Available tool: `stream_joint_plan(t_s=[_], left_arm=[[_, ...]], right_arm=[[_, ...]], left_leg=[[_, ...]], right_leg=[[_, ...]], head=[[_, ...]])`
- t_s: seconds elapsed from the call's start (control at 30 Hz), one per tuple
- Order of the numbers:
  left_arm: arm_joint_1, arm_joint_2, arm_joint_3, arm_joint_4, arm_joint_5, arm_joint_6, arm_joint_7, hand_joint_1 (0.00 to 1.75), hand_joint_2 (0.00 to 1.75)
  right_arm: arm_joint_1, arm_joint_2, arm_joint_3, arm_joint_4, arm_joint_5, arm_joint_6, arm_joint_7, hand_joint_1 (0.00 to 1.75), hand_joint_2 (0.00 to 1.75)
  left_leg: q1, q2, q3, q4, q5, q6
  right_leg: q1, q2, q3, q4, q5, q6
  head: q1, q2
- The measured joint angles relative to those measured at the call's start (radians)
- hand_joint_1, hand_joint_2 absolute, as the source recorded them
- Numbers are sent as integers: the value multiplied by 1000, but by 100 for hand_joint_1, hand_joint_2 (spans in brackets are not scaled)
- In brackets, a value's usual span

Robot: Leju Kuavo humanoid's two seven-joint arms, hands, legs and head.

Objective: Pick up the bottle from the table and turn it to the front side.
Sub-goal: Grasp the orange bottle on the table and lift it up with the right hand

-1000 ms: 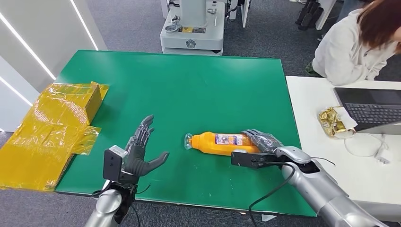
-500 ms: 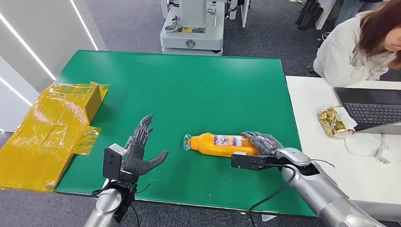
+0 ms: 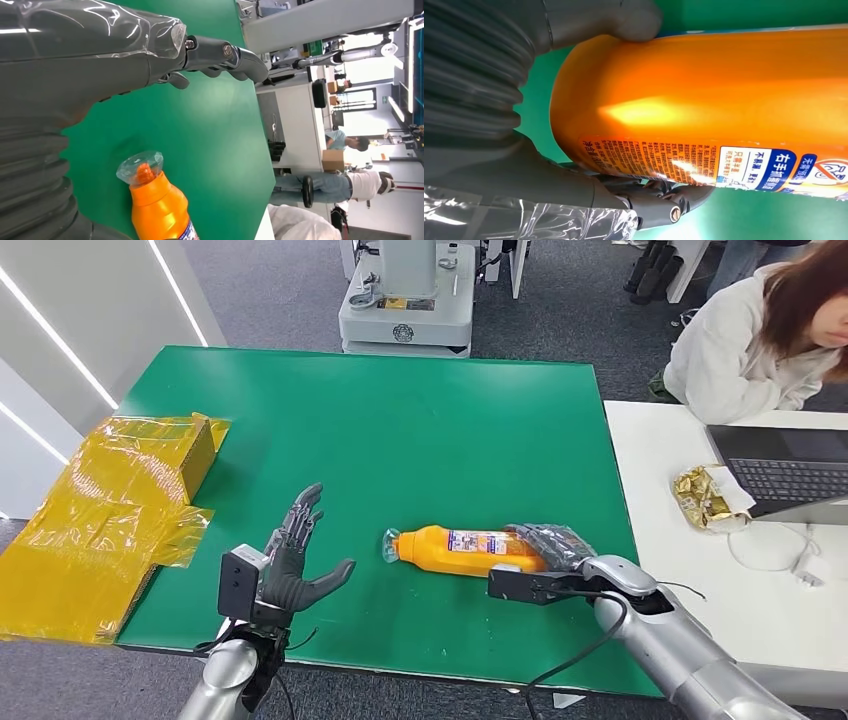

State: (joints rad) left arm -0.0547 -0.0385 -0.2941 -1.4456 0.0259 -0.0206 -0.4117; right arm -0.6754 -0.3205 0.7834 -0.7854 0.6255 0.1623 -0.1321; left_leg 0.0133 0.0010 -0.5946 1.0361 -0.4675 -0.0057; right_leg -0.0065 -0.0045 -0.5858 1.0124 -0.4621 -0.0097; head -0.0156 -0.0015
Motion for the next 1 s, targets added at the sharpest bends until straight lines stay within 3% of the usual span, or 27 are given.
stream_joint_plan(t_s=[0.43,0.63,1.0], left_arm=[[0,0,1,4,4,11,-11,0,175],[0,-1,13,9,4,14,-20,0,175],[0,-7,22,14,4,15,-27,0,175]], right_arm=[[89,2,-40,-33,-197,-58,-149,175,175],[190,-9,-72,-137,-280,-107,-183,175,175],[327,-26,-121,-292,-304,-196,-199,175,175]], left_leg=[[0,0,0,0,0,0],[0,-1,0,0,0,0],[0,-1,-1,0,0,0]], right_leg=[[0,0,0,0,0,0],[0,-1,0,0,0,0],[0,-1,-1,0,0,0]], head=[[0,0],[0,0],[0,0]])
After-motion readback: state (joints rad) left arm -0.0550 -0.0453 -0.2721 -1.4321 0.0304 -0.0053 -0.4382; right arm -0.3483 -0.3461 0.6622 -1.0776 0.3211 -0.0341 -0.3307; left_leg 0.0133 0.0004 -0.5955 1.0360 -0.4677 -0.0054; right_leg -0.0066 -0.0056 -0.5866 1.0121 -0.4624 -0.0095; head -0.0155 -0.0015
